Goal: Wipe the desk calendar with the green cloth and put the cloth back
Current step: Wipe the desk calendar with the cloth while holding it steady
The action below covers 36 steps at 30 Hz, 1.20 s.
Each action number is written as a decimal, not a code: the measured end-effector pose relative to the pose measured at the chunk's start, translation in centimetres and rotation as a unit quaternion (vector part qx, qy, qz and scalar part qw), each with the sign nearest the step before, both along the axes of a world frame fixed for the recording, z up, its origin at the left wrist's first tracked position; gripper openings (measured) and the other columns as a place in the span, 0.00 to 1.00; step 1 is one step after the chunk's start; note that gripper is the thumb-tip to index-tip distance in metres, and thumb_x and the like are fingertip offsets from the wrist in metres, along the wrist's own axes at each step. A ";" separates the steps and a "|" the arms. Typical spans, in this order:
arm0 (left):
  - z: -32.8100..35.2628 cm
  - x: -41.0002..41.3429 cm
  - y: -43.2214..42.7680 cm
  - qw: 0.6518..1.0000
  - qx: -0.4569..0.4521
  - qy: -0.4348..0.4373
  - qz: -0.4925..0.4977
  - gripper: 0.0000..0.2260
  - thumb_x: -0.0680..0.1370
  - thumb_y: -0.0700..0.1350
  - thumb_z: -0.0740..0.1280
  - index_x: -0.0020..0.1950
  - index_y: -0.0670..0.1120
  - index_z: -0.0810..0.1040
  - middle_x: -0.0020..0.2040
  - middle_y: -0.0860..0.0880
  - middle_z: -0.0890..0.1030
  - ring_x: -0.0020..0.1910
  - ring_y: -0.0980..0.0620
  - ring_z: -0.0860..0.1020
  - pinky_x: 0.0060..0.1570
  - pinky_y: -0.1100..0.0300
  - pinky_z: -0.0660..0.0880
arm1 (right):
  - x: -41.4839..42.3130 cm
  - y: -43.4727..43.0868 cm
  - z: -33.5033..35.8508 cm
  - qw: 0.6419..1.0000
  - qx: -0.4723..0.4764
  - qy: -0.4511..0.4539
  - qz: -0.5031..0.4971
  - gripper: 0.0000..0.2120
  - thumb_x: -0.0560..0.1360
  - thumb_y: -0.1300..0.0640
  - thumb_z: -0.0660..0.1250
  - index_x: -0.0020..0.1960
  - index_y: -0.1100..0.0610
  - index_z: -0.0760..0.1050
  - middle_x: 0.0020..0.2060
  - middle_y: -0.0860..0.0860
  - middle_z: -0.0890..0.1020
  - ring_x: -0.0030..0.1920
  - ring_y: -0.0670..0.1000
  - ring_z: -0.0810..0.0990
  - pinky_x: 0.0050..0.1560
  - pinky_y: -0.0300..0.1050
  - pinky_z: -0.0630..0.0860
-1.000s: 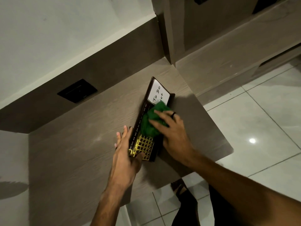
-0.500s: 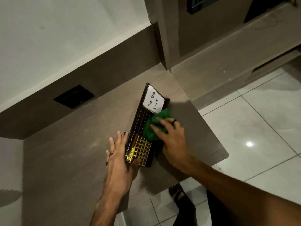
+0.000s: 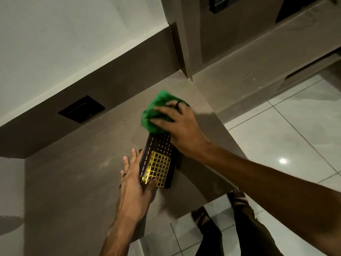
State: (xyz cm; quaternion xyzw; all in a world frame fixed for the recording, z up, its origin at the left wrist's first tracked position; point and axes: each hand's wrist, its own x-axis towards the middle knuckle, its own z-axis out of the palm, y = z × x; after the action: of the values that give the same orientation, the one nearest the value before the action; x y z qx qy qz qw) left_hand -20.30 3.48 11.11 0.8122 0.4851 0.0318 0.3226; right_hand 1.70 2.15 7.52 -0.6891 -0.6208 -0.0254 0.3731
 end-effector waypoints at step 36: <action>0.1 0.0 -0.6 0.998 -0.037 -0.039 0.031 0.41 0.75 0.37 0.71 0.80 0.55 0.51 0.81 0.55 0.49 0.80 0.53 0.42 0.78 0.37 0.47 | -11.8 -13.3 -3.8 0.968 -0.229 0.018 0.101 0.26 0.62 0.60 0.80 0.59 0.46 0.81 0.60 0.48 0.81 0.59 0.58 0.79 0.54 0.58 0.79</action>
State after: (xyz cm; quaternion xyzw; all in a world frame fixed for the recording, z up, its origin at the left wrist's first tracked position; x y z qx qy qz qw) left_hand -20.26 2.90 11.23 0.7824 0.4979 0.0561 0.3699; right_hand -10.11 -11.10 3.77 -0.6905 -0.6692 0.1678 0.2172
